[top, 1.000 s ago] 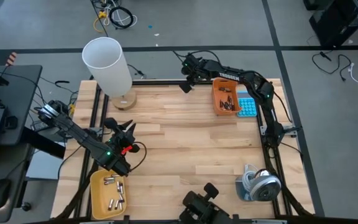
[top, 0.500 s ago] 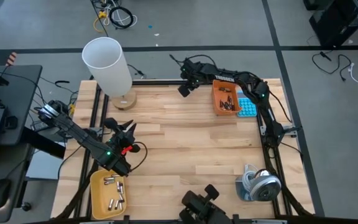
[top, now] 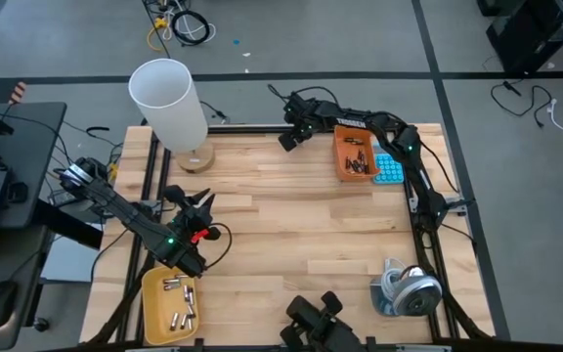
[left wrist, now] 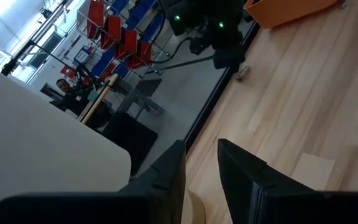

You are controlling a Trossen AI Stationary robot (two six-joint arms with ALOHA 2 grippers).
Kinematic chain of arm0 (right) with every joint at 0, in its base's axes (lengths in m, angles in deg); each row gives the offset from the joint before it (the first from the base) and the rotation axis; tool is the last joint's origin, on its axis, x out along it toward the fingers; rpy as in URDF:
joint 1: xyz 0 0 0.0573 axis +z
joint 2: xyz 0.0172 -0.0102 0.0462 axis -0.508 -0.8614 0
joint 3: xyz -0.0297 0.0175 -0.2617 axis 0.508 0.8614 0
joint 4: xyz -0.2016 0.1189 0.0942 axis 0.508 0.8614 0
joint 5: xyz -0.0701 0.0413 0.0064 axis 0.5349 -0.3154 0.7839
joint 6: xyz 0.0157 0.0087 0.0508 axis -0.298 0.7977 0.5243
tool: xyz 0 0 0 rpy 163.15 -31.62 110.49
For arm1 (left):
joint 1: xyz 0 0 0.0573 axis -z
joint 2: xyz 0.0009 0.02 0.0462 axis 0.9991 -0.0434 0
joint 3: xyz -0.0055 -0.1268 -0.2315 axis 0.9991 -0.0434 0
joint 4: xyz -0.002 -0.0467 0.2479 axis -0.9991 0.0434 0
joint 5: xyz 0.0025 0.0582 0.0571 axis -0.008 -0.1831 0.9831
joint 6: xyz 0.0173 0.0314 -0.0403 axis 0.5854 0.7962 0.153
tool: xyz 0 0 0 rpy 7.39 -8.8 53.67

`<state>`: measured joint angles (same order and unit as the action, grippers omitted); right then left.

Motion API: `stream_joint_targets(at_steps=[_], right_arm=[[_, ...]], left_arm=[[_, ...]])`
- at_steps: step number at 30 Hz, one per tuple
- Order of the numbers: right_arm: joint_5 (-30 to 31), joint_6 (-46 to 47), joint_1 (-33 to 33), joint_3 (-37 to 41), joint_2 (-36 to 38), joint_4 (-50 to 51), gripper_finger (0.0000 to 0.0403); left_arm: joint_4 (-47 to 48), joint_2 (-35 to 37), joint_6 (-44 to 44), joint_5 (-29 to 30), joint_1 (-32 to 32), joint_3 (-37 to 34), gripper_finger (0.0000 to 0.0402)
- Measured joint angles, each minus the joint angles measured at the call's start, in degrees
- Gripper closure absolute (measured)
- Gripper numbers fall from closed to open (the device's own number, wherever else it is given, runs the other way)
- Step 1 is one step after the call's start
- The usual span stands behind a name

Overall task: Sort batteries
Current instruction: Put the silver battery into the yellow bin

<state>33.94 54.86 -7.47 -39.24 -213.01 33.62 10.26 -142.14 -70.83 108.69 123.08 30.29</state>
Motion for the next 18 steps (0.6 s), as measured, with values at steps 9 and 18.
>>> stream_joint_targets(at_steps=[9, 18], right_arm=[[-16.18, -3.73, 0.15, -0.03, -0.89, 4.43, 0.0403], [-8.46, -25.24, 6.15, -0.06, 5.69, 12.60, 0.0403]], left_arm=[[-0.03, 0.02, 0.00, -0.44, -0.18, 0.02, 0.0305], [-0.18, 0.02, 0.00, -1.75, -0.33, 0.04, 0.0305]])
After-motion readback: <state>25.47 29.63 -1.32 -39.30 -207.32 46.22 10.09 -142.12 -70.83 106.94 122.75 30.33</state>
